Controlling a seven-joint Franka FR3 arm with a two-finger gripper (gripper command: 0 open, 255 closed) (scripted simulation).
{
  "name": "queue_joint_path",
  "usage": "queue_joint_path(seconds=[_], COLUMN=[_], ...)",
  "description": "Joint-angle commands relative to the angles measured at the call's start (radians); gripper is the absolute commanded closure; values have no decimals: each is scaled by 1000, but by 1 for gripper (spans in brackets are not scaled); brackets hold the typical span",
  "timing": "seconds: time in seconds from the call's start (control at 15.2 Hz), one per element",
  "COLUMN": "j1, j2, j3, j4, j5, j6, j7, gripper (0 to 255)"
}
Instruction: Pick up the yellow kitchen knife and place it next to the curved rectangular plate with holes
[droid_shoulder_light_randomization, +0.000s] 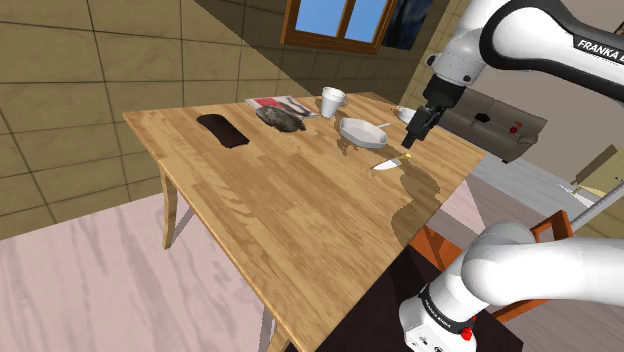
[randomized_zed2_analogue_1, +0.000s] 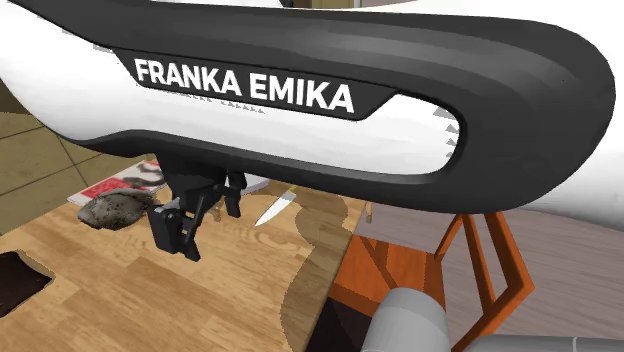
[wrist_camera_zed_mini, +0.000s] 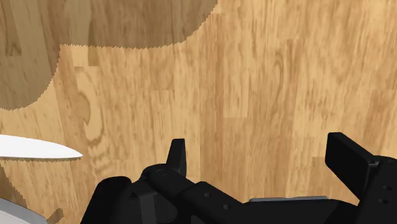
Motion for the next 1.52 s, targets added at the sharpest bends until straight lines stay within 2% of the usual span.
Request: queue_joint_path(seconds=[0.0,0.4,0.79,1.12,1.45], j1=[0,12,8,0,0], j2=[0,-29,-6,65,186], j3=[0,-103,-223,-332,-448], j4=[0,-132,-221,-255,-248], j5=[0,-157,-332,-482,-619], j6=[0,75,191,324,484], j7=[0,-255,-503,-696,-874], gripper=[0,0,0,0,0])
